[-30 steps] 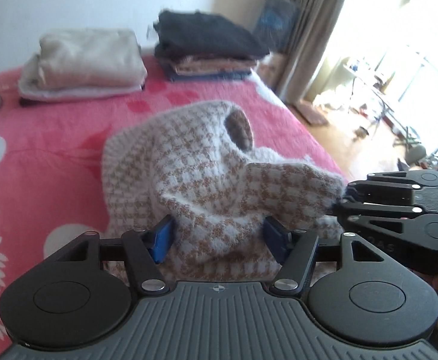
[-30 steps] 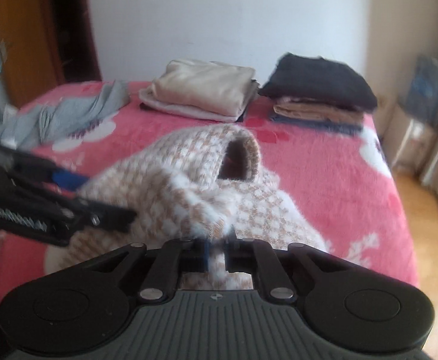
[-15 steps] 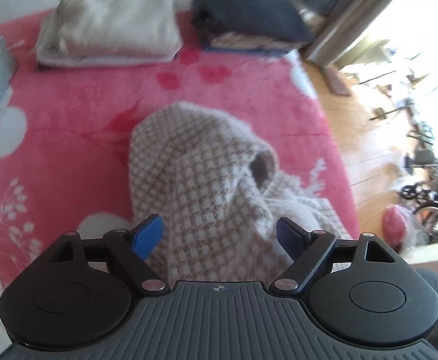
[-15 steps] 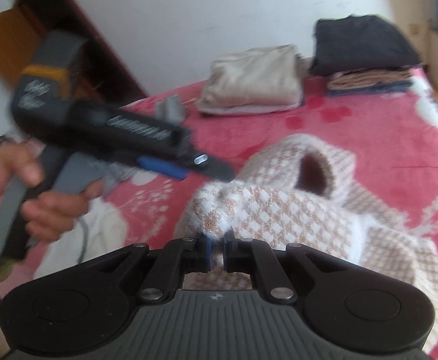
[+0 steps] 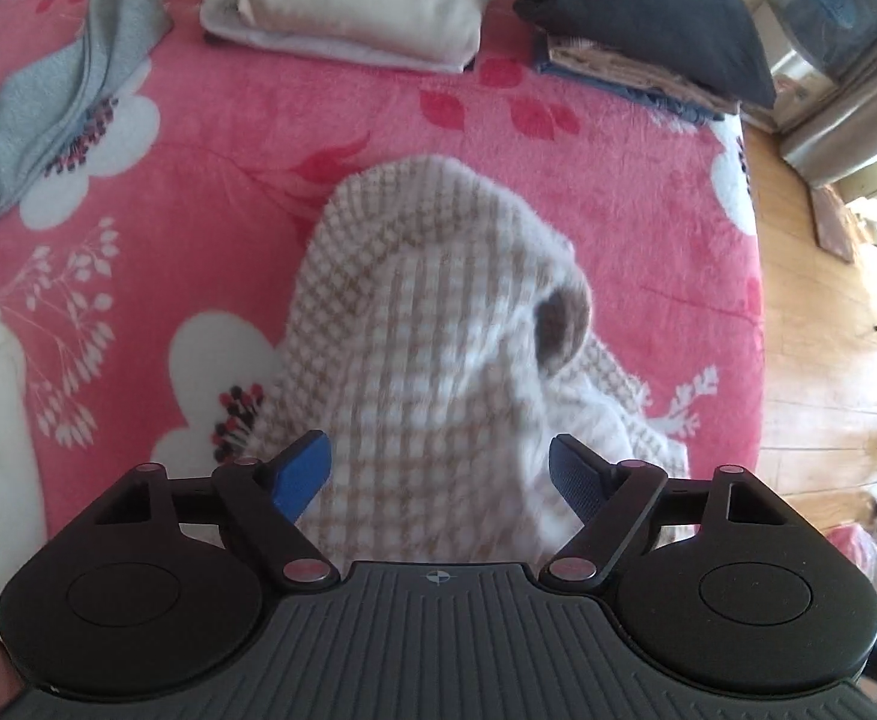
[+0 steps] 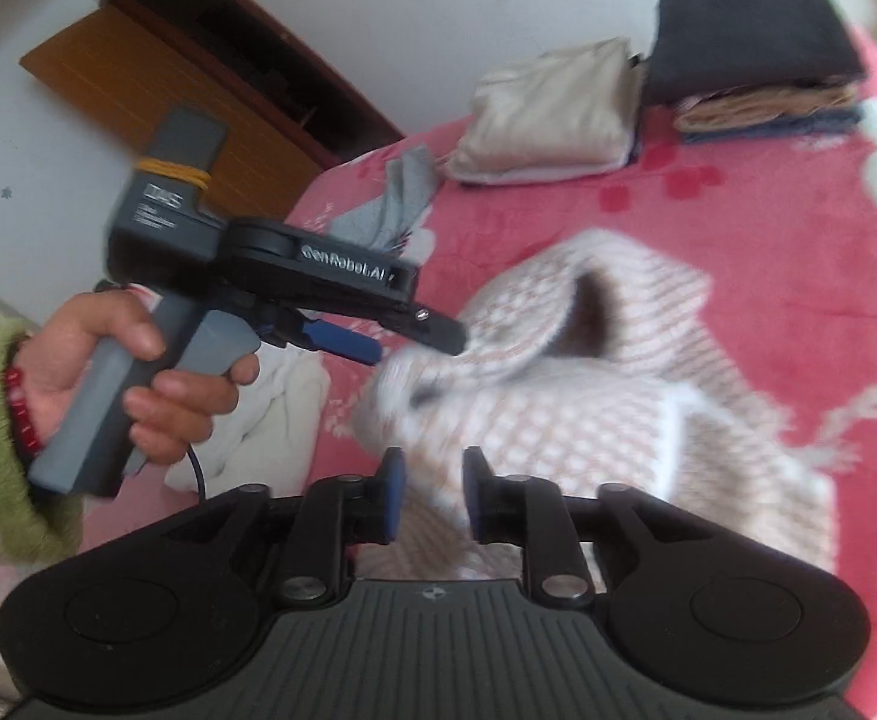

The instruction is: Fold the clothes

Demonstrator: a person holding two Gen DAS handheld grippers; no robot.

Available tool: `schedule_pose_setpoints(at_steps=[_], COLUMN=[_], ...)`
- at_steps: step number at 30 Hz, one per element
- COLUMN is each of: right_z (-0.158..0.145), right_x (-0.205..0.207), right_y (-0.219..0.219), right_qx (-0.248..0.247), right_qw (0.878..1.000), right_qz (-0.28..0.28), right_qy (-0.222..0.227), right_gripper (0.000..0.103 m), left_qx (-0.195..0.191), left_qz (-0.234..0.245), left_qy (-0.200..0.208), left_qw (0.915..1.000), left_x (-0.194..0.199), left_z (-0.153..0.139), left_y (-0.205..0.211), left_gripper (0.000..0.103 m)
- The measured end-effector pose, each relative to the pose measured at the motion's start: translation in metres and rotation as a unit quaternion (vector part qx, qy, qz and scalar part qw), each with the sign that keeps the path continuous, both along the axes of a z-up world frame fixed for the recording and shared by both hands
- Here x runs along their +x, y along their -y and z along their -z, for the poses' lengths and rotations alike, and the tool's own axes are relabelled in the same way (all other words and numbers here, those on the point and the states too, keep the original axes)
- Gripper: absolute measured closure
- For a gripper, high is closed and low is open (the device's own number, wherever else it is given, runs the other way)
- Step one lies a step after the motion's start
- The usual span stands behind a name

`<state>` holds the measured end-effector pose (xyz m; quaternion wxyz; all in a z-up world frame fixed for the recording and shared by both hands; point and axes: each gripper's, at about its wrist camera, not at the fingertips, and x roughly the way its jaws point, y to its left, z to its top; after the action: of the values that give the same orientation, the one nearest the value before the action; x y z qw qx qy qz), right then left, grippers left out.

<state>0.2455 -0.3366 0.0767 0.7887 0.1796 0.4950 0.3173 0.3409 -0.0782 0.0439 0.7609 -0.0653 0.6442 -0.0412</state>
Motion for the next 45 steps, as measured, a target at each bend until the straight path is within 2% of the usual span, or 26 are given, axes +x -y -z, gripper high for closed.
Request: schedule_pose_setpoints(at_steps=[2,4,6,9,12,14,16,18,19,20,21,23,24,28,30,32,34,36,38,42,45], right_z=[-0.023,-0.033,-0.025,0.001,0.032,0.05,0.072,0.1,0.116,0.132,0.15,0.177,0.182,0.185,0.181,0.172,0.163,0.159,0.158,0.163,0.152], right_x=[0.0,0.005,0.015,0.029,0.037,0.042,0.05,0.061,0.064,0.064,0.061,0.042,0.026,-0.028,-0.049,-0.062,-0.073,-0.086,-0.103,-0.149,-0.176], right_y=[0.02,0.027,0.017,-0.008,-0.022,-0.02,-0.021,-0.027,-0.031,-0.034,-0.039,-0.062,-0.077,-0.128,-0.154,-0.177,-0.193,-0.197,-0.199,-0.208,-0.199], right_qx=[-0.031,-0.056,-0.084,-0.104,-0.108,-0.11,-0.119,-0.141,-0.145,-0.129,-0.099,-0.044,-0.043,-0.075,-0.099,-0.133,-0.154,-0.154,-0.154,-0.172,-0.158], right_qw=[0.999,0.998,0.996,0.994,0.992,0.987,0.978,0.968,0.963,0.961,0.961,0.96,0.961,0.969,0.972,0.977,0.98,0.982,0.984,0.98,0.978], right_qz=[0.02,0.024,0.011,0.002,0.059,0.117,0.17,0.204,0.224,0.236,0.235,0.221,0.216,0.181,0.159,0.107,0.057,0.02,-0.014,-0.084,-0.131], right_qy=[0.012,0.018,0.017,0.022,0.019,0.012,0.001,-0.022,-0.041,-0.069,-0.109,-0.169,-0.169,-0.15,-0.141,-0.125,-0.113,-0.107,-0.093,-0.047,-0.042], right_gripper=[0.048,0.042,0.038,0.038,0.038,0.037,0.028,0.025,0.025,0.025,0.031,0.032,0.032,0.032,0.031,0.031,0.031,0.031,0.031,0.031,0.032], left_qx=[-0.015,-0.029,-0.054,-0.079,-0.082,-0.077,-0.065,-0.047,-0.039,-0.03,-0.022,-0.031,-0.043,-0.083,-0.074,-0.053,-0.05,-0.047,-0.042,0.008,0.027], left_qz=[0.015,0.021,0.018,0.014,0.029,0.045,0.067,0.119,0.138,0.157,0.175,0.195,0.198,0.201,0.219,0.23,0.22,0.21,0.202,0.193,0.17], left_qy=[0.018,0.034,0.044,0.051,0.048,0.042,0.033,0.037,0.051,0.067,0.082,0.103,0.109,0.113,0.126,0.154,0.168,0.181,0.179,0.167,0.149], left_qw=[0.9996,0.9988,0.9974,0.9955,0.995,0.9951,0.9951,0.9912,0.9884,0.9849,0.9808,0.975,0.9732,0.9695,0.9648,0.9596,0.9595,0.9596,0.962,0.9668,0.9737], left_x=[0.016,0.028,0.029,0.014,-0.005,-0.018,-0.031,-0.044,-0.049,-0.054,-0.059,-0.067,-0.068,-0.075,-0.082,-0.088,-0.094,-0.099,-0.106,-0.121,-0.127], left_z=[-0.017,-0.033,-0.043,-0.036,-0.022,-0.013,-0.009,-0.012,-0.015,-0.018,-0.021,-0.02,-0.017,0.003,0.018,0.033,0.053,0.072,0.092,0.125,0.141], left_y=[-0.006,-0.018,-0.036,-0.061,-0.076,-0.083,-0.087,-0.09,-0.093,-0.097,-0.1,-0.108,-0.11,-0.109,-0.104,-0.101,-0.104,-0.107,-0.106,-0.103,-0.108], left_gripper=[0.02,0.015,0.012,0.008,0.008,0.009,0.009,0.008,0.008,0.008,0.006,0.006,0.006,0.006,0.006,0.006,0.006,0.006,0.006,0.008,0.011])
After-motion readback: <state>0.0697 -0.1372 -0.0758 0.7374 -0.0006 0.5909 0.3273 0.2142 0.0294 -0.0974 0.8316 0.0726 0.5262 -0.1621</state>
